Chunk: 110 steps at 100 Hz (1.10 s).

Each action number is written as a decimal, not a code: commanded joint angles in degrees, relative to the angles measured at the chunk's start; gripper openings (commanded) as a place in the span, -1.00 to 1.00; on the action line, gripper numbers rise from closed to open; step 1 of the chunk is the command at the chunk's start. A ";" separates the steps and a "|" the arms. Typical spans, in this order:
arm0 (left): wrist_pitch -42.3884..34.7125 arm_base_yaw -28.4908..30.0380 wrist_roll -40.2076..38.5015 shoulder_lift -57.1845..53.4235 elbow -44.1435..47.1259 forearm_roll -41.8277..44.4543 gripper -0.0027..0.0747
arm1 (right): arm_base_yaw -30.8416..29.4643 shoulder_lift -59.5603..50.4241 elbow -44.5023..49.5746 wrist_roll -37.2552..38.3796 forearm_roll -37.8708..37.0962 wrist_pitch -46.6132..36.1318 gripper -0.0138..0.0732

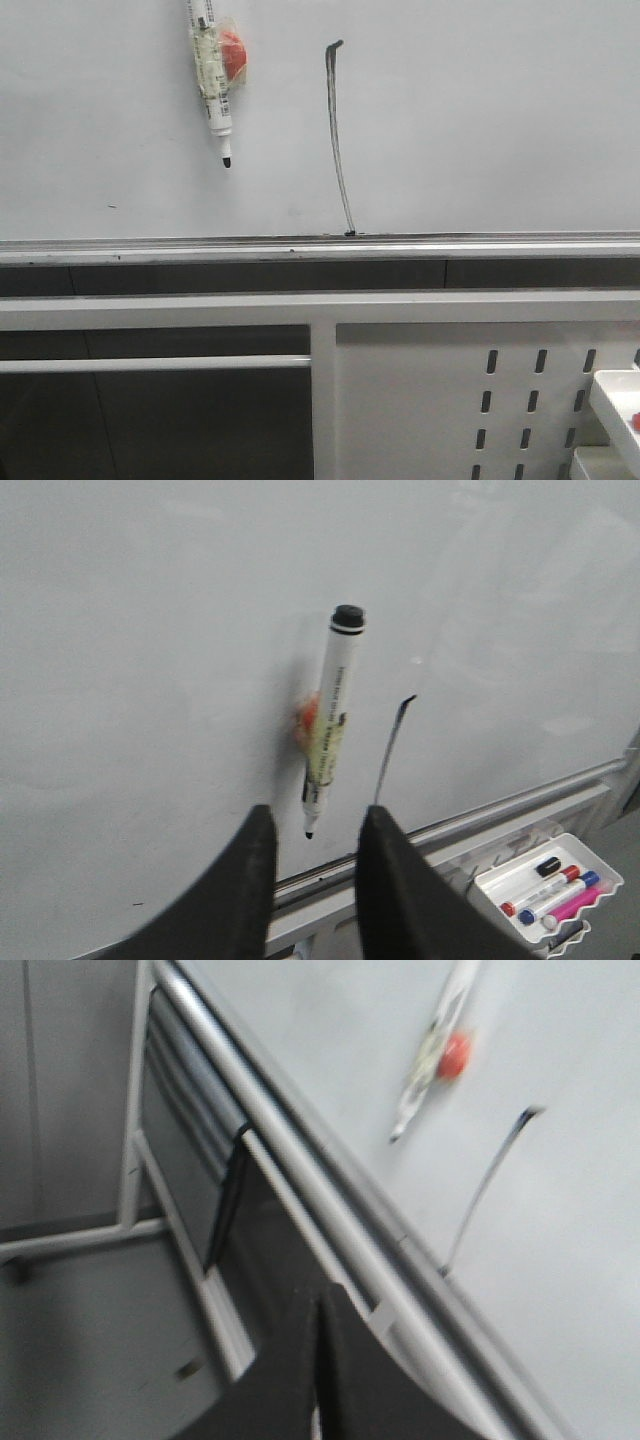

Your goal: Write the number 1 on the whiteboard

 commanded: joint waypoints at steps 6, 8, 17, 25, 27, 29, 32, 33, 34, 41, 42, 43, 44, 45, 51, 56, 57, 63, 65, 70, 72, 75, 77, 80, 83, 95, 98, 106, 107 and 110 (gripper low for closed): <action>1.74 -0.01 0.15 -10.48 1.53 3.21 -0.98 | -0.43 -3.96 -1.58 -0.01 -2.17 -9.99 -0.81; 2.26 -0.01 0.15 -11.78 1.79 3.21 -0.98 | -0.43 -4.37 -1.58 -0.01 -2.17 -10.46 -0.81; 4.17 -0.01 0.15 -16.55 3.25 3.21 -0.98 | -0.66 -6.75 -1.58 -0.01 -2.73 -11.42 -0.81; 5.81 -0.01 0.15 -19.39 4.18 2.98 -0.98 | -1.14 -8.28 -1.58 -0.01 -2.73 -11.42 -0.81; 5.81 -0.01 0.15 -19.95 4.30 2.97 -0.98 | -1.20 -8.55 -1.58 -0.01 -2.73 -11.42 -0.81; 6.22 -0.01 0.15 -20.46 4.43 2.97 -0.98 | -1.29 -8.68 -1.58 -0.01 -2.73 -11.42 -0.81; 6.61 -0.01 0.15 -20.96 4.69 2.97 -0.98 | -1.29 -8.79 -1.58 -0.01 -2.73 -11.42 -0.81; 6.73 -0.01 0.15 -21.08 4.68 2.97 -0.98 | -1.29 -8.73 -1.58 -0.01 -2.73 -11.57 -0.81; 6.77 -0.01 0.15 -21.20 4.79 2.97 -0.98 | -1.29 -8.73 -1.58 -0.01 -2.73 -11.58 -0.81; 6.92 -0.01 0.15 -21.56 5.07 2.97 -0.98 | -1.29 -8.73 -1.58 -0.01 -2.73 -11.45 -0.81; 6.92 -0.01 0.15 -21.56 5.07 2.97 -0.98 | -1.29 -8.73 -1.58 -0.01 -2.73 -11.45 -0.81; 6.92 -0.01 0.15 -21.56 5.10 2.97 -0.98 | -1.29 -8.73 -1.58 -0.01 -2.73 -11.45 -0.81; 6.92 -0.01 0.15 -21.56 5.10 2.97 -0.98 | -1.29 -8.73 -1.58 -0.01 -2.73 -11.45 -0.81; 6.92 -0.01 0.15 -21.56 5.10 2.97 -0.98 | -1.29 -8.73 -1.58 -0.01 -2.73 -11.45 -0.81; 7.05 -0.01 0.15 -21.56 5.21 2.97 -0.98 | -1.29 -8.73 -1.58 -0.01 -2.73 -11.45 -0.81; 7.05 -0.01 0.15 -21.56 5.33 2.97 -0.98 | -1.29 -8.73 -1.58 -0.01 -2.73 -11.45 -0.81; 7.05 -0.01 0.15 -21.56 5.33 2.97 -0.98 | -1.29 -8.73 -1.58 -0.01 -2.73 -11.45 -0.81; 6.94 -0.01 0.15 -21.56 5.61 2.97 -0.98 | -1.29 -8.73 -1.58 -0.01 -2.73 -11.45 -0.81; 6.94 -0.01 0.15 -21.56 5.60 2.97 -0.98 | -1.29 -8.73 -1.58 -0.01 -2.73 -11.45 -0.81; 6.94 -0.01 0.15 -21.56 5.63 2.97 -0.98 | -1.29 -8.73 -1.58 -0.01 -2.73 -11.45 -0.81; 6.94 -0.01 0.15 -21.56 5.63 2.97 -0.98 | -1.29 -8.73 -1.58 -0.01 -2.73 -11.45 -0.81; 6.94 -0.01 0.15 -21.56 5.63 2.97 -0.98 | -1.29 -8.73 -1.58 -0.01 -2.73 -11.45 -0.81; 6.94 -0.01 0.15 -21.56 5.63 2.97 -0.98 | -1.29 -8.73 -1.58 -0.01 -2.73 -11.45 -0.81; 6.94 -0.01 0.15 -21.56 5.63 2.97 -0.98 | -1.29 -8.73 -1.58 -0.01 -2.73 -11.45 -0.81; 6.94 -0.01 0.15 -21.56 5.63 2.97 -0.98 | -1.29 -8.73 -1.58 -0.01 -2.73 -11.45 -0.81; 6.94 -0.01 0.15 -21.56 5.63 2.97 -0.98 | -1.29 -8.73 -1.58 -0.01 -2.73 -11.45 -0.81; 6.94 -0.01 0.15 -21.56 5.63 2.97 -0.98 | -1.29 -8.73 -1.58 -0.01 -2.73 -11.45 -0.81; 7.06 -0.01 0.15 -21.56 5.73 2.97 -0.98 | -1.29 -8.73 -1.58 -0.01 -2.73 -11.45 -0.81; 7.35 -0.01 0.15 -21.56 5.73 2.89 -0.98 | -1.29 -8.73 -1.58 -0.01 -2.73 -11.45 -0.81; 7.35 -0.01 0.15 -21.56 6.07 2.89 -0.98 | -1.29 -8.73 -1.58 -0.01 -2.73 -11.45 -0.81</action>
